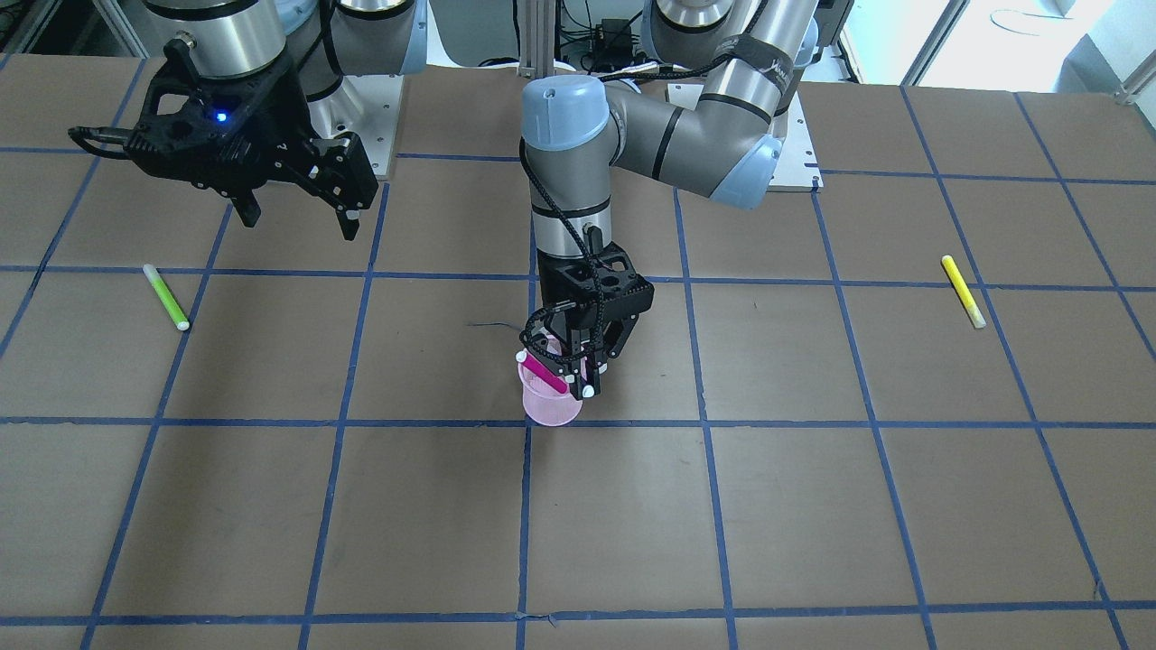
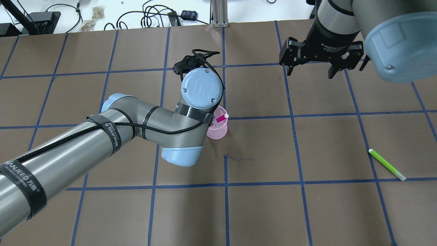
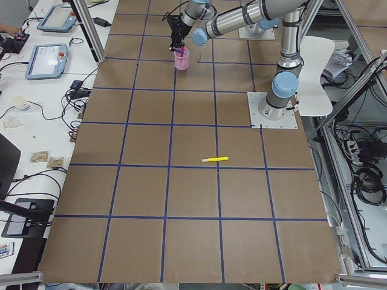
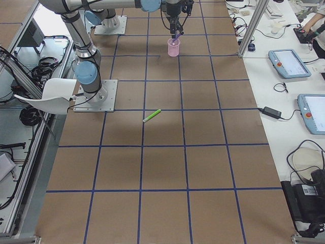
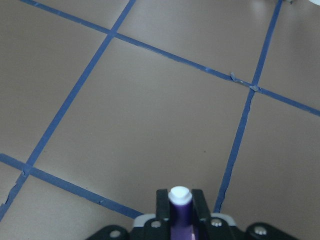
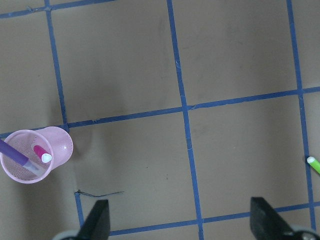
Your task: Insert purple and pink pens into pink cup
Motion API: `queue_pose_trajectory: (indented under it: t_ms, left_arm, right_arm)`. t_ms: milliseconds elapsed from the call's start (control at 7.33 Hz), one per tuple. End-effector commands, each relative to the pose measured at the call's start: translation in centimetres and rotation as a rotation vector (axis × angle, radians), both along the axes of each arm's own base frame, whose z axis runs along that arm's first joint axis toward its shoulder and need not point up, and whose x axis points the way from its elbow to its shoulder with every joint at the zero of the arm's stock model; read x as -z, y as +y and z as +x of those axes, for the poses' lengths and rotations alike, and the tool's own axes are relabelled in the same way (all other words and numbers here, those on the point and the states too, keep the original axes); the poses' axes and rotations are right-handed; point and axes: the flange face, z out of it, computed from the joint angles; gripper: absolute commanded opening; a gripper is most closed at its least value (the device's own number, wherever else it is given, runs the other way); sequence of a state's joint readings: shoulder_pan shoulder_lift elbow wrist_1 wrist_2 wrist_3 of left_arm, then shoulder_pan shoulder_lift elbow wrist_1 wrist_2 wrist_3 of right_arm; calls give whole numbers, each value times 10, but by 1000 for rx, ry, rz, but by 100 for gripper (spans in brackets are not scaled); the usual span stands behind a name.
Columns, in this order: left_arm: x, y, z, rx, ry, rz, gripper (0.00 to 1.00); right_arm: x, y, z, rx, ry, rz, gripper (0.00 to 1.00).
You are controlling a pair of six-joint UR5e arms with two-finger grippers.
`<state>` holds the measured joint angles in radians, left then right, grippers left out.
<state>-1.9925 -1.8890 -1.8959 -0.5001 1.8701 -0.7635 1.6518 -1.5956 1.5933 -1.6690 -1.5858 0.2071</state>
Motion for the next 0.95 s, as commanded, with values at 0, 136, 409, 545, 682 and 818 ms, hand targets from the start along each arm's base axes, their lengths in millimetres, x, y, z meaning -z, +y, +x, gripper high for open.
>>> queue_pose_trajectory:
  t_ms: [0,136,409,545,682,818]
  left_arm:
    - [2,2,-3,6,-1,4,35]
    - [2,6,-9,17,-4,2,47]
    - [1,8,-12,24,0,1,80]
    - [-13,7,-11,31,0,-16,100]
    - [-23,4,-4,38,-1,3,100]
    - [-36,-10,6,79,-30,6,100]
  right_arm:
    - [0,0,0,-13,0,1,100]
    - [0,0,0,-20,-1,-2,100]
    - [1,-1,0,-23,-1,-2,100]
    - [1,-1,0,-23,-1,-2,100]
    - [2,-2,0,-22,0,1,100]
    - [1,-1,0,-25,1,-1,100]
